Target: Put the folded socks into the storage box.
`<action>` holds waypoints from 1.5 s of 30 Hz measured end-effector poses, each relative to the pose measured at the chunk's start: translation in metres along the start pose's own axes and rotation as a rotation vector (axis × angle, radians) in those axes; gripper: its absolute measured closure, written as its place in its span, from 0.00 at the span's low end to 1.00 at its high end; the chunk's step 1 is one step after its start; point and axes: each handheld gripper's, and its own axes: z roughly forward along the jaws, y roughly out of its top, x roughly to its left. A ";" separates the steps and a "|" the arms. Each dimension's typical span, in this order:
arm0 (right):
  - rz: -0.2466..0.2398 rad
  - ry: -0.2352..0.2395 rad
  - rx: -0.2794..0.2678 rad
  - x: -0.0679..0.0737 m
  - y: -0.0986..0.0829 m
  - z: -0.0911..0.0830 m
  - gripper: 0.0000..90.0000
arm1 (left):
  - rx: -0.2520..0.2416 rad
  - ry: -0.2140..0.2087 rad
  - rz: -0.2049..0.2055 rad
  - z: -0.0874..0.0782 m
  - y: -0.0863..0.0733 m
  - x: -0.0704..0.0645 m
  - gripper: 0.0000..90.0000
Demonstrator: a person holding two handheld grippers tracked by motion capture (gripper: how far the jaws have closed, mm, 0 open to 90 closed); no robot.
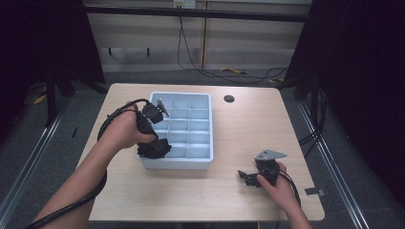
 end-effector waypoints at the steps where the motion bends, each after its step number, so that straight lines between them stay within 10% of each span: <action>1: 0.000 0.000 0.000 0.000 0.000 0.000 0.13 | -0.007 -0.009 -0.012 -0.004 0.001 0.001 0.55; 20: 0.000 0.000 0.000 0.000 0.000 0.000 0.13 | 0.030 -0.065 -0.070 -0.010 0.005 0.006 1.00; 24: 0.000 0.000 0.000 0.000 0.000 0.000 0.13 | 0.039 -0.057 -0.120 -0.010 0.006 0.006 1.00; 45: 0.000 0.001 0.000 0.000 0.000 0.000 0.13 | 0.080 -0.036 -0.116 0.026 0.014 0.016 1.00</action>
